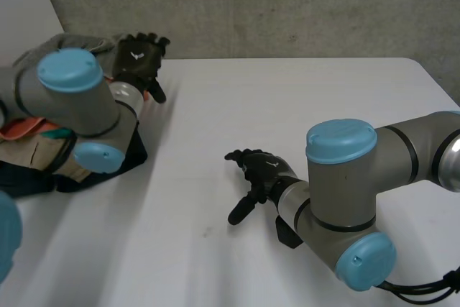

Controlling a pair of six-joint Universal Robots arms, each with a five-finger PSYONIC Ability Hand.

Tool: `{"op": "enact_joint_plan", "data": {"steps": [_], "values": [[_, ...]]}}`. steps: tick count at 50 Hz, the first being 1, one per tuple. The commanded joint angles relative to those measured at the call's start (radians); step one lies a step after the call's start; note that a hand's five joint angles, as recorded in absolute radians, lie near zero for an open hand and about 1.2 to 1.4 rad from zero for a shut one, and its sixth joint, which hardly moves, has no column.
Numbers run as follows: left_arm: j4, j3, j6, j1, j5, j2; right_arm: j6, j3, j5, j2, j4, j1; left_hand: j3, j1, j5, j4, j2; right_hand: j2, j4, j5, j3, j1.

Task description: Fold the laundry.

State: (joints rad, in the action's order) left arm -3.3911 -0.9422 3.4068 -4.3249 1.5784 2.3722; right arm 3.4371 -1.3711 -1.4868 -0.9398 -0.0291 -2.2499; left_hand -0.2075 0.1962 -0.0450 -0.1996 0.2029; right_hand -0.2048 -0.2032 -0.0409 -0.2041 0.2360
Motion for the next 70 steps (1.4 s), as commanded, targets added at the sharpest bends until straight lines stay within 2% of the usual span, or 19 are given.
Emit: {"op": "enact_joint_plan", "data": {"steps": [1,4,7,13,16,22,28,34,35,37,39,43,44,49,52,58,63,70], "values": [[0.151,0.016,0.026,-0.054,0.041,-0.181,-0.366,-0.005,0.068,0.003,0.052,0.001,0.033,-0.022,0.045,0.025,-0.028,0.03,0.029,0.041,0.03,-0.061],[0.219,0.025,0.012,-0.116,0.029,-0.25,-0.555,-0.029,0.091,-0.011,0.069,0.006,0.033,-0.022,0.045,0.025,-0.028,0.03,0.029,0.041,0.03,-0.061],[0.3,0.039,0.002,-0.192,-0.017,-0.292,-0.651,-0.057,0.088,-0.03,0.121,0.015,0.033,-0.022,0.045,0.025,-0.028,0.03,0.029,0.041,0.03,-0.061],[0.472,0.083,0.002,-0.335,-0.15,-0.272,-0.703,-0.137,0.079,-0.094,0.257,0.048,0.033,-0.022,0.045,0.025,-0.028,0.03,0.029,0.041,0.03,-0.061],[0.509,0.079,0.0,-0.393,-0.202,-0.251,-0.7,-0.177,0.08,-0.126,0.319,0.073,0.033,-0.022,0.045,0.025,-0.028,0.03,0.029,0.041,0.03,-0.061],[0.472,0.034,0.009,-0.453,-0.261,-0.222,-0.677,-0.238,0.077,-0.18,0.4,0.11,0.033,-0.022,0.045,0.025,-0.028,0.03,0.029,0.041,0.03,-0.061],[0.375,-0.007,0.02,-0.472,-0.259,-0.192,-0.656,-0.267,0.079,-0.211,0.41,0.131,0.033,-0.022,0.045,0.025,-0.028,0.03,0.029,0.041,0.03,-0.061],[0.259,-0.013,0.083,-0.472,-0.253,-0.114,-0.647,-0.264,0.092,-0.223,0.357,0.136,0.033,-0.022,0.045,0.025,-0.028,0.03,0.029,0.041,0.03,-0.061],[0.247,-0.009,0.092,-0.47,-0.252,-0.102,-0.647,-0.263,0.097,-0.224,0.348,0.138,0.033,-0.022,0.045,0.025,-0.028,-0.013,-0.015,-0.003,-0.014,-0.018],[0.213,0.008,0.121,-0.463,-0.248,-0.064,-0.648,-0.258,0.105,-0.226,0.33,0.147,-0.143,0.154,-0.131,-0.151,0.148,-0.148,-0.15,-0.138,-0.149,0.117],[0.202,0.023,0.144,-0.453,-0.244,-0.042,-0.644,-0.253,0.103,-0.226,0.321,0.157,-0.302,0.313,-0.29,-0.31,0.306,-0.166,-0.168,-0.156,-0.167,0.135],[0.205,0.062,0.207,-0.43,-0.222,-0.011,-0.633,-0.229,0.111,-0.237,0.296,0.199,-1.008,1.019,-0.996,-1.016,1.013,-0.114,-0.116,-0.103,-0.115,0.083],[0.211,0.075,0.227,-0.423,-0.203,-0.014,-0.616,-0.223,0.114,-0.247,0.285,0.214,-1.187,1.198,-1.175,-1.195,1.192,0.006,0.004,0.016,0.005,-0.037],[0.202,0.089,0.204,-0.397,-0.11,-0.111,-0.532,-0.2,0.12,-0.295,0.278,0.272,-1.189,1.2,-1.177,-1.197,1.193,0.03,0.029,0.041,0.03,-0.061],[0.184,0.082,0.125,-0.366,-0.084,-0.218,-0.48,-0.189,0.141,-0.33,0.279,0.311,-1.189,1.2,-1.177,-1.197,1.193,0.03,0.029,0.041,0.03,-0.061],[0.17,0.066,-0.098,-0.285,-0.116,-0.416,-0.447,-0.177,0.191,-0.356,0.279,0.361,-1.189,1.2,-1.177,-1.197,1.193,0.03,0.029,0.041,0.03,-0.061],[0.161,0.053,-0.259,-0.158,-0.158,-0.536,-0.441,-0.155,0.206,-0.36,0.271,0.395,-1.189,1.2,-1.177,-1.197,1.193,0.03,0.029,0.041,0.03,-0.061],[0.15,0.039,-0.302,0.005,-0.13,-0.533,-0.435,-0.14,0.198,-0.363,0.253,0.417,-1.189,1.2,-1.177,-1.197,1.193,0.03,0.029,0.041,0.03,-0.061]]}}
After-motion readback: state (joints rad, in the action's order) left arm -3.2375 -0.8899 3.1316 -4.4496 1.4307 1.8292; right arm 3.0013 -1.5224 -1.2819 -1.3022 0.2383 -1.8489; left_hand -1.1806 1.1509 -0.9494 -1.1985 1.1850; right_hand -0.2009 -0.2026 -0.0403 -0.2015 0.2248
